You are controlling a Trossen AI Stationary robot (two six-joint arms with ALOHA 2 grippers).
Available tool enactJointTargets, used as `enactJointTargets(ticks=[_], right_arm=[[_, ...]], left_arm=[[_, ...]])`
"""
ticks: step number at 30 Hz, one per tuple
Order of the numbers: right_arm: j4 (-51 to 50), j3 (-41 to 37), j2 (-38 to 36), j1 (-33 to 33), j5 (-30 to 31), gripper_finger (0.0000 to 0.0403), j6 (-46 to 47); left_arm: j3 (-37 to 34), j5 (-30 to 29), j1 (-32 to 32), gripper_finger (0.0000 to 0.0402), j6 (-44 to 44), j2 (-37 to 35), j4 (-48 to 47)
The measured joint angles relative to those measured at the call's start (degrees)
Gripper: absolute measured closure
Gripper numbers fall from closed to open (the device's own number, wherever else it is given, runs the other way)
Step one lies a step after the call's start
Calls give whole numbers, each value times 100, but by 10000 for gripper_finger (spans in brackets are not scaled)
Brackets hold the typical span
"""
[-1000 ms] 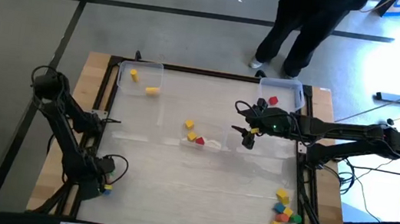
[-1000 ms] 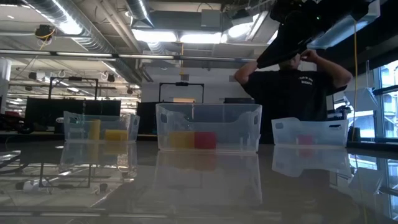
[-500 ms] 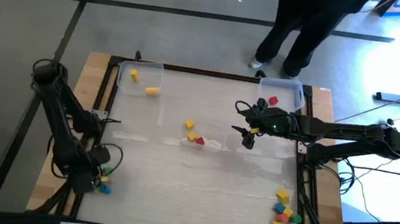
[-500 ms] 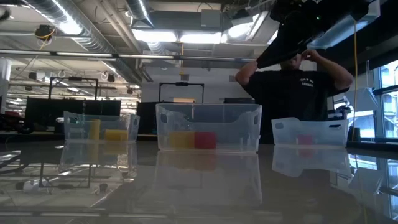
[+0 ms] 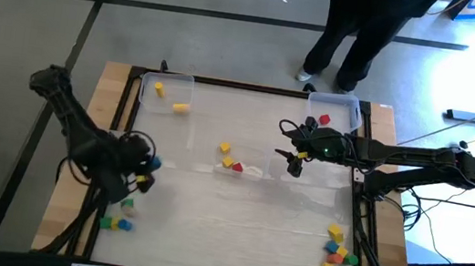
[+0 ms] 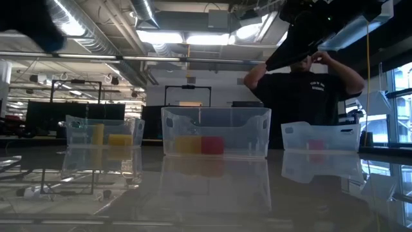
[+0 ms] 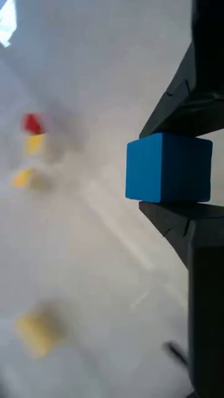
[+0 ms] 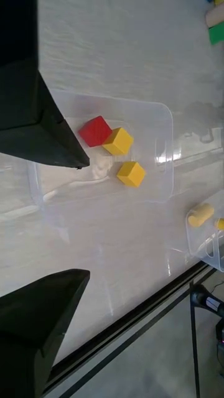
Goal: Sort blocks by size
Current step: Put the blue square block into the bottom transparent bin
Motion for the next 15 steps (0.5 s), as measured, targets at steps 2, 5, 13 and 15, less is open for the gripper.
enactJointTargets(ticks=[2,5,13,15], right_arm=[[1,0,0,1,0,123,0],[1,-2,0,0,0,123,-2],[95,-1,0,0,105,123,-295],[96,-2,0,0,105,123,-295]], left_arm=[[-6,-233,403,282,600,57,298],[-6,-414,1009,284,1822,200,1067],[-8,-297,2310,280,4676,834,3217],[-8,-170,2562,280,5122,1022,3681]])
